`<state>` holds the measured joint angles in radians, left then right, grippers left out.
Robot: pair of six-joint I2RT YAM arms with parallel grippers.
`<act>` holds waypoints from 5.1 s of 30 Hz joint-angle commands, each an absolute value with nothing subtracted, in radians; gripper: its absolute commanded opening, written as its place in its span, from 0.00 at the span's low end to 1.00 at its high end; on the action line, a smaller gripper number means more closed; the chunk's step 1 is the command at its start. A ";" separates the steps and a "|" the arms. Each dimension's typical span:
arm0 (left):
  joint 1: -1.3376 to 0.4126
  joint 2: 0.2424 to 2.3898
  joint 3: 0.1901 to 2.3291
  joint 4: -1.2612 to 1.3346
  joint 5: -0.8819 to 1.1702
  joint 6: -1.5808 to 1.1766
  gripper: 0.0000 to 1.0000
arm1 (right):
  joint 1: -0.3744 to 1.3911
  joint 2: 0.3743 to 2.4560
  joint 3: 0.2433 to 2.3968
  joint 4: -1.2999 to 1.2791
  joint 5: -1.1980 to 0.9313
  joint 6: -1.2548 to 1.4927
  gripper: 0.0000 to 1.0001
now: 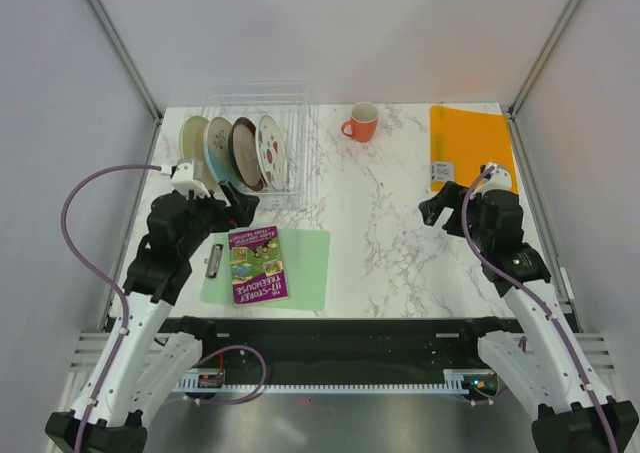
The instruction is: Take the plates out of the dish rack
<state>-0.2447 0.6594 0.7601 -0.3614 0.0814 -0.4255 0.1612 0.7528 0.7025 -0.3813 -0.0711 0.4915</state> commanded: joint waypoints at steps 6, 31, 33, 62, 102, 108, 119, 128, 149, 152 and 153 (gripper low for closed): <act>-0.242 0.907 0.885 -0.351 0.117 -0.437 1.00 | 0.163 0.799 0.672 -0.350 -0.014 0.439 0.98; -0.348 1.500 1.244 -0.042 -0.357 -0.164 0.86 | 0.163 0.888 0.663 -0.339 0.015 0.410 0.98; -0.351 1.542 1.259 -0.028 -0.389 -0.160 0.84 | 0.163 0.899 0.663 -0.337 0.015 0.411 0.98; -0.584 1.674 1.518 0.032 -0.845 0.177 0.02 | 0.164 0.900 0.672 -0.353 0.021 0.416 0.98; -0.703 1.235 1.017 0.158 0.229 -0.656 0.02 | 0.161 0.854 0.526 0.004 -0.425 0.627 0.98; -0.701 1.284 0.985 0.253 0.267 -0.710 0.02 | 0.163 0.879 0.488 0.121 -0.520 0.682 0.95; -0.690 1.358 0.976 0.321 0.258 -0.730 0.02 | 0.158 0.913 0.455 0.226 -0.602 0.763 0.00; -0.689 1.263 0.974 -0.092 -0.171 -0.485 0.74 | 0.080 0.793 0.595 -0.182 -0.232 0.572 0.00; -0.689 0.753 0.742 -0.170 -0.499 -0.394 1.00 | 0.017 1.120 0.463 -0.038 -0.289 0.592 0.01; -0.689 0.756 0.747 -0.181 -0.505 -0.390 1.00 | 0.018 1.199 0.465 -0.064 -0.265 0.589 0.08; -0.689 0.759 0.747 -0.179 -0.505 -0.391 1.00 | 0.018 1.244 0.463 -0.064 -0.270 0.586 0.10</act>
